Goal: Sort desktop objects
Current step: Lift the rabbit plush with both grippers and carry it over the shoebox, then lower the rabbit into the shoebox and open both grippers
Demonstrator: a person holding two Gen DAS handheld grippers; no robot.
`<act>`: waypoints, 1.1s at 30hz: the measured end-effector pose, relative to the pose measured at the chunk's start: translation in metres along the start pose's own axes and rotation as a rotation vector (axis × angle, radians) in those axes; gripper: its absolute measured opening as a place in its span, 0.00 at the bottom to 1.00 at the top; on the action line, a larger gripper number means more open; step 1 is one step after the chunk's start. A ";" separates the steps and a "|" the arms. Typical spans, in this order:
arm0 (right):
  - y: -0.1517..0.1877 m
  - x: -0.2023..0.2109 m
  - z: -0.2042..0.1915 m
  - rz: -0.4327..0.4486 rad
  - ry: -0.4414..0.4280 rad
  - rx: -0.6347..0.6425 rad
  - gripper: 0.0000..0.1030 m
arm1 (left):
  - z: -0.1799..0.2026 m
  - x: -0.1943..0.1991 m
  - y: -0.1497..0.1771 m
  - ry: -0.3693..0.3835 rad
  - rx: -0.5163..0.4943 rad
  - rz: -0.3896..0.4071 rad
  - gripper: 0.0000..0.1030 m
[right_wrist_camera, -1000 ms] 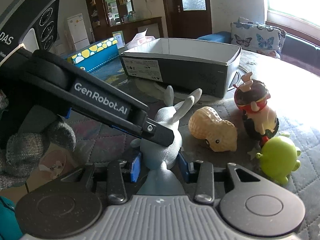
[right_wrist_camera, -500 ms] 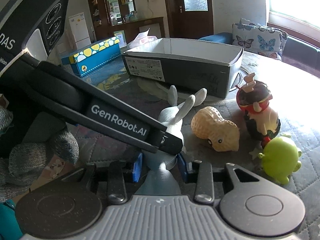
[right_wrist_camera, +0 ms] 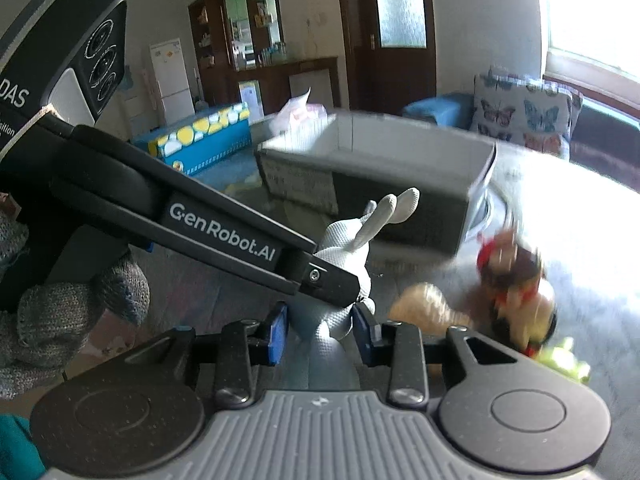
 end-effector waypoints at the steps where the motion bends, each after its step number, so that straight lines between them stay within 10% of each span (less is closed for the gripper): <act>1: -0.007 0.001 0.001 0.011 0.006 0.005 0.33 | -0.001 0.003 -0.008 0.002 -0.002 0.015 0.37; 17: -0.161 -0.045 0.025 0.070 0.072 0.122 0.34 | -0.055 0.017 -0.140 -0.008 0.124 0.189 0.36; 33: -0.195 -0.153 0.054 -0.134 0.124 0.096 0.44 | -0.139 -0.074 -0.182 0.011 0.379 0.061 0.36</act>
Point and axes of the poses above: each gripper's, at about its wrist camera, not at the fingertips, and x roughly against the way its jaws point, z to its right, y to its underside, the point moved 7 cm from there along -x, roughly the way its jaws point, and after that the axes turned 9 degrees about -z, right-handed, at the moved point
